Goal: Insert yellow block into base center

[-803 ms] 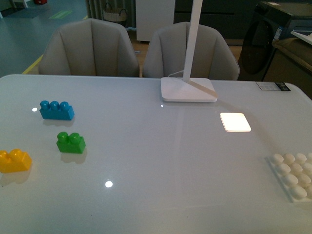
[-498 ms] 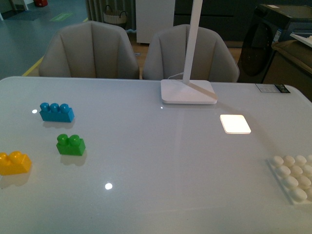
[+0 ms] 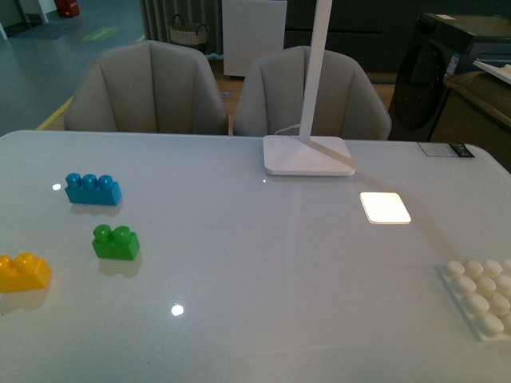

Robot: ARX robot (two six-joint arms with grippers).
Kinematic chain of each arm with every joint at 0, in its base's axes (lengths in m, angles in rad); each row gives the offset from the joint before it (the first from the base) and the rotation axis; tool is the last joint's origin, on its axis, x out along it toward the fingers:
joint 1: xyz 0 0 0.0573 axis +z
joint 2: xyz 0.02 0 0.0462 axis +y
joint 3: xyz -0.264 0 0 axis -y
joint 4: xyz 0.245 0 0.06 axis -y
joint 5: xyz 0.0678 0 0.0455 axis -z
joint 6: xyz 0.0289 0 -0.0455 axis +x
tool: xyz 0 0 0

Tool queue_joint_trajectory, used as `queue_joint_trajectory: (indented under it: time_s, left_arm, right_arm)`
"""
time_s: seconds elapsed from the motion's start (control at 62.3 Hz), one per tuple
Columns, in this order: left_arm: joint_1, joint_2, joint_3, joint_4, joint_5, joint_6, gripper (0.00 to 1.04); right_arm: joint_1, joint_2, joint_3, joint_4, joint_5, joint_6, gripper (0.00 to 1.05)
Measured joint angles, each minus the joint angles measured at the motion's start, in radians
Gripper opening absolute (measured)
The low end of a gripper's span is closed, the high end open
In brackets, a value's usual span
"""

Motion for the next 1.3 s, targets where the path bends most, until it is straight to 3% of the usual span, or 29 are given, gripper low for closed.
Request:
queue_joint_trajectory:
  time_s: [0.064, 0.112, 0.161, 0.225, 0.385, 0.498, 0.787, 1.06, 1.301]
  left_arm:
    - [0.0, 0.0, 0.0, 0.0, -0.002, 0.0, 0.97]
    - [0.0, 0.0, 0.0, 0.0, 0.001, 0.0, 0.97]
    - [0.0, 0.0, 0.0, 0.0, 0.0, 0.0, 0.97]
    - [0.0, 0.0, 0.0, 0.0, 0.0, 0.0, 0.97]
    - [0.0, 0.0, 0.0, 0.0, 0.0, 0.001, 0.97]
    - [0.0, 0.0, 0.0, 0.0, 0.0, 0.001, 0.97]
    - [0.0, 0.0, 0.0, 0.0, 0.0, 0.001, 0.97]
    - [0.0, 0.0, 0.0, 0.0, 0.0, 0.001, 0.97]
    - [0.0, 0.0, 0.0, 0.0, 0.0, 0.001, 0.97]
  right_arm:
    - [0.009, 0.143, 0.079, -0.167, 0.196, 0.119, 0.96]
    - [-0.055, 0.283, 0.106, -0.143, 0.206, 0.163, 0.96]
    - [-0.141, 0.41, 0.112, -0.056, 0.142, 0.185, 0.96]
    - [-0.297, 0.652, 0.151, 0.146, -0.026, 0.202, 0.96]
    - [-0.475, 1.138, 0.301, 0.474, -0.235, 0.115, 0.96]
    - [-0.494, 1.402, 0.386, 0.563, -0.273, -0.017, 0.96]
    - [-0.462, 1.801, 0.556, 0.571, -0.367, -0.404, 0.96]
    - [-0.397, 2.063, 0.732, 0.557, -0.378, -0.557, 0.96]
    - [-0.395, 2.223, 0.812, 0.576, -0.398, -0.557, 0.96]
